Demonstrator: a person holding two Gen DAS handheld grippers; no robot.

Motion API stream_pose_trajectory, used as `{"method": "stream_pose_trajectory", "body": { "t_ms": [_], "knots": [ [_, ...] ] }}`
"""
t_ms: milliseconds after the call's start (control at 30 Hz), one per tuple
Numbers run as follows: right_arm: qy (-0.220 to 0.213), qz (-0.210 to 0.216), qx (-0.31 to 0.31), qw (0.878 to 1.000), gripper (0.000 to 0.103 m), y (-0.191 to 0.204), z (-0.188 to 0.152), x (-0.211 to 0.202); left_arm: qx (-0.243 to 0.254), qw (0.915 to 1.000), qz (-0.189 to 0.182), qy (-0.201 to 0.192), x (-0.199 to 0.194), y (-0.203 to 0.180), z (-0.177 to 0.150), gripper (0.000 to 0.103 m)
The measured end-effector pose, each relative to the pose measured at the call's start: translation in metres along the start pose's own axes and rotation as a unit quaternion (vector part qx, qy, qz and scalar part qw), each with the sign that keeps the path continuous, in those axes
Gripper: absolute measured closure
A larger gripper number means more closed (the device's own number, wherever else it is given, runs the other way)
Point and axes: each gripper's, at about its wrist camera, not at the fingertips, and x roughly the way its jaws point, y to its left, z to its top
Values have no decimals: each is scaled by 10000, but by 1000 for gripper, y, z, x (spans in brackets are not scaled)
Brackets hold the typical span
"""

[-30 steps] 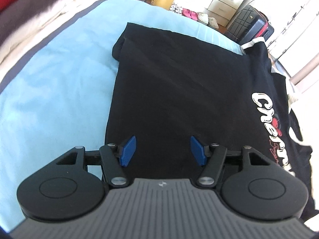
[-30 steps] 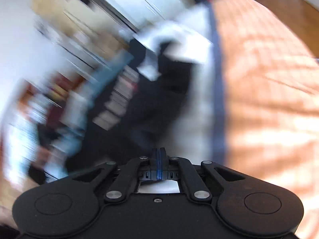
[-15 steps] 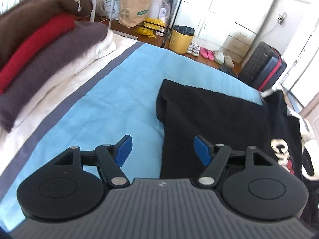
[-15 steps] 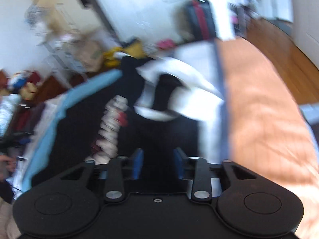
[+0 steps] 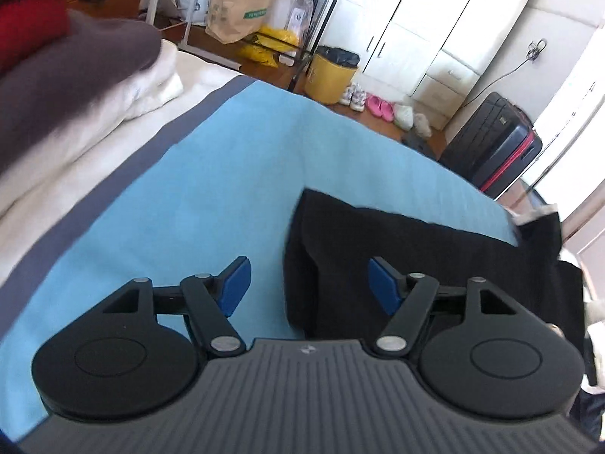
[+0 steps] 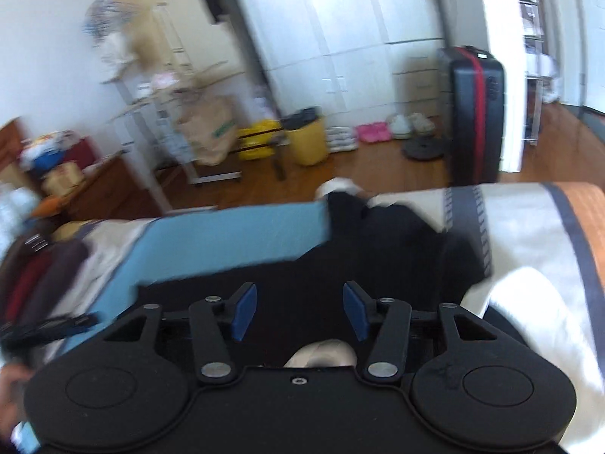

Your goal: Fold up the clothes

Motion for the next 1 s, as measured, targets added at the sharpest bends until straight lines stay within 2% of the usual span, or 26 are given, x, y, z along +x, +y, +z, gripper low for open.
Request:
{"method": "stream_pose_trajectory", "body": {
  "t_ms": [67,167,300,367,467,500,533,567,600,633,667,700,733,767,833,900,933,1000],
  "knots": [
    [129,-130,179,9997,46,-23,24,32,46,9996,72,252,26,1,9,35],
    [319,-326,428,9980,46,-56,60,80,-20,9978,-270,603,62,0,19,34],
    [414,-871,-164,9952,46,-78,88,130,-72,9956,-683,635,87,-7,31,27],
    [681,-630,90,9956,46,-98,96,151,81,9951,-770,621,93,-14,31,27],
    [1513,46,687,9861,44,-121,95,186,311,9957,-746,445,97,-23,27,27],
    [1644,69,886,9824,42,-124,89,193,413,9960,-697,372,96,-27,24,27],
    [1746,86,1048,9790,41,-127,84,199,548,9961,-632,295,95,-30,20,31],
    [1595,58,877,9833,41,-122,77,198,764,9955,-511,208,93,-36,17,53],
    [1442,27,695,9871,41,-117,71,196,1003,9942,-369,127,89,-42,13,67],
    [1280,-39,406,9909,51,-111,66,193,1178,9926,-305,54,85,-48,10,94],
    [1203,-133,31,9926,71,-100,62,187,1246,9918,-266,-66,80,-54,7,96],
    [1124,-227,-343,9928,98,-90,57,181,1244,9918,-158,-231,73,-60,4,96],
    [1043,-321,-717,9914,98,-79,53,175,1311,9904,-18,-429,65,-68,2,97],
    [918,-430,-1082,9890,98,-69,48,167,1542,9850,154,-758,53,-80,-1,97],
    [-122,-918,-1626,9823,99,-46,45,124,1984,9685,348,-1467,27,-105,-2,97],
    [-1132,-948,-1671,9748,99,-31,42,82,2294,9508,522,-2016,7,-126,0,97],
    [-1530,-1088,-1759,9663,99,-26,40,70,2332,9478,636,-2077,7,-132,5,96],
    [-1687,-1246,-1783,9614,99,-27,48,71,2344,9507,874,-1834,25,-139,16,94]
  ]
}}
